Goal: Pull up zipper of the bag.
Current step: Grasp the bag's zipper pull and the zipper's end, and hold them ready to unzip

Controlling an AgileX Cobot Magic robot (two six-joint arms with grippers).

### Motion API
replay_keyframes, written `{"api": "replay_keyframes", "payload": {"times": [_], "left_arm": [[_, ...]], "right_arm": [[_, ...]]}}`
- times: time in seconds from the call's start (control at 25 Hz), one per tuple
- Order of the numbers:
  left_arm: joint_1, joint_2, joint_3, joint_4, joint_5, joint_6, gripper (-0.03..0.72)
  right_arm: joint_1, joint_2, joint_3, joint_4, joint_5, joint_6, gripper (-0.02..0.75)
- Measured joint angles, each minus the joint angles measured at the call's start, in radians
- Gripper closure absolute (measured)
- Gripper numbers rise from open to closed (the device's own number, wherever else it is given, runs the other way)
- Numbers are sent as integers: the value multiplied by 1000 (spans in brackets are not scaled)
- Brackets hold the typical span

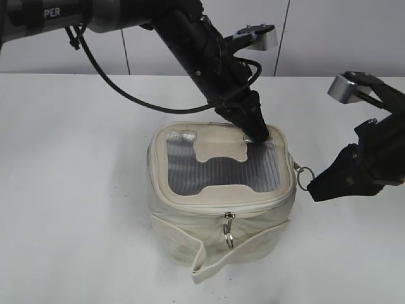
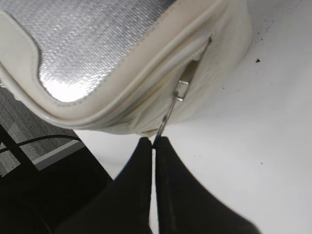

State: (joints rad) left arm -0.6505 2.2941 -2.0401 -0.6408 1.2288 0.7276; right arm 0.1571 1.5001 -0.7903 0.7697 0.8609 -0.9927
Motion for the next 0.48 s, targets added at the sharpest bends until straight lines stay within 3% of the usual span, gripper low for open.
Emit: {"api": "replay_keyframes", "payload": {"times": [0.2, 0.48], "left_arm": [[0, 0, 0, 0, 1, 0, 597], [-1, 0, 0, -1, 2, 0, 599]], "right_arm": [[16, -40, 0, -99, 13, 92, 732], [45, -52, 0, -138, 35, 143, 732]]}}
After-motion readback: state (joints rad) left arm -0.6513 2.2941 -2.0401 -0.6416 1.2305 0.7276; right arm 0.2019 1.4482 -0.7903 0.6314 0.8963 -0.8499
